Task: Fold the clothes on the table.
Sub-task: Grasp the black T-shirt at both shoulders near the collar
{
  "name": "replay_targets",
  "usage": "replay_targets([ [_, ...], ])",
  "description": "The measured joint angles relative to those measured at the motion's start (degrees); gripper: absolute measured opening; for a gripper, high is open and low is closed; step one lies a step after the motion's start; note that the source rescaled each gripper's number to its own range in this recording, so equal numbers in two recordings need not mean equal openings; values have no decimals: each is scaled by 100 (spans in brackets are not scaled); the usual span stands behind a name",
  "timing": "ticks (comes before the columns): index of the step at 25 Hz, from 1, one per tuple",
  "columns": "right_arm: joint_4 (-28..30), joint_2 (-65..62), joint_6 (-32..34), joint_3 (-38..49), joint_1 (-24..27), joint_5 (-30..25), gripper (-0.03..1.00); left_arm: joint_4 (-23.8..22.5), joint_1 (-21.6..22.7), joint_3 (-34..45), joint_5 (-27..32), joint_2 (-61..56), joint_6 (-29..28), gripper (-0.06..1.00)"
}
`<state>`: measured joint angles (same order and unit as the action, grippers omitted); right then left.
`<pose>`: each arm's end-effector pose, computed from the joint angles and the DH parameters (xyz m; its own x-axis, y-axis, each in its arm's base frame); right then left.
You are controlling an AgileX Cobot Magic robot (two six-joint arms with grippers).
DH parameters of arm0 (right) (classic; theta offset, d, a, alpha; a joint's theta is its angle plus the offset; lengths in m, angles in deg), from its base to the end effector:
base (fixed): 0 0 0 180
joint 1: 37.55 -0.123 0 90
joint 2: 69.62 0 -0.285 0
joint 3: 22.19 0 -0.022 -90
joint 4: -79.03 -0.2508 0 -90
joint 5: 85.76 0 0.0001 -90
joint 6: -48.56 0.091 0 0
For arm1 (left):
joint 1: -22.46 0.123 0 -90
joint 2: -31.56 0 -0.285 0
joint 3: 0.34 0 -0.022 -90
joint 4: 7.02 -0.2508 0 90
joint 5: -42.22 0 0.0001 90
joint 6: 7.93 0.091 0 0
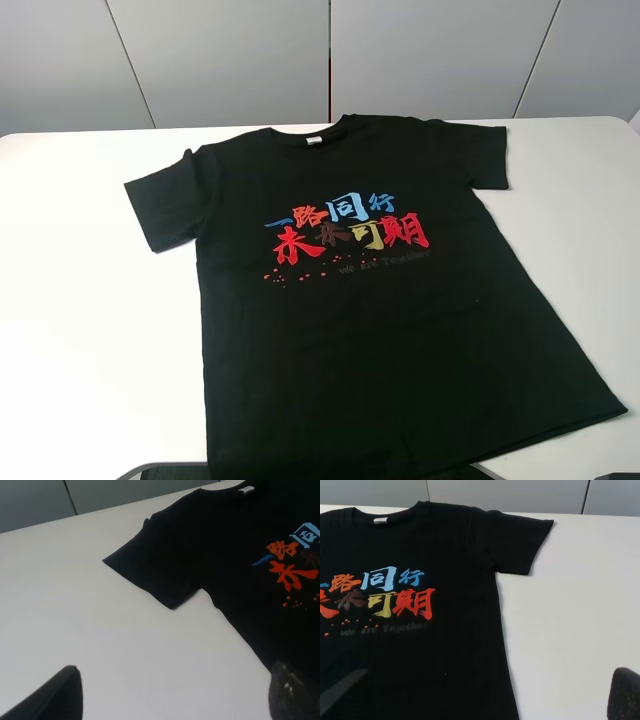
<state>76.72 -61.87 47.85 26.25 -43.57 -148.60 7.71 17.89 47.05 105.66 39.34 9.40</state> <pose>-0.0071 0.0025 0.2751 -0.4831 -0.0449 -0.8744 -0.1331 0.9908 0.0227 -0.0124 -0.0198 0.2814 -0.4062 0.2126 -0.8887 0.3591 0.9314 0.0587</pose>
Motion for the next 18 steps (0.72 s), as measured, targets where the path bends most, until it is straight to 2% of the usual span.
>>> replay_targets([
  [18, 0, 0, 0, 0, 0, 0, 100, 13, 0, 0, 0, 0, 0, 97],
])
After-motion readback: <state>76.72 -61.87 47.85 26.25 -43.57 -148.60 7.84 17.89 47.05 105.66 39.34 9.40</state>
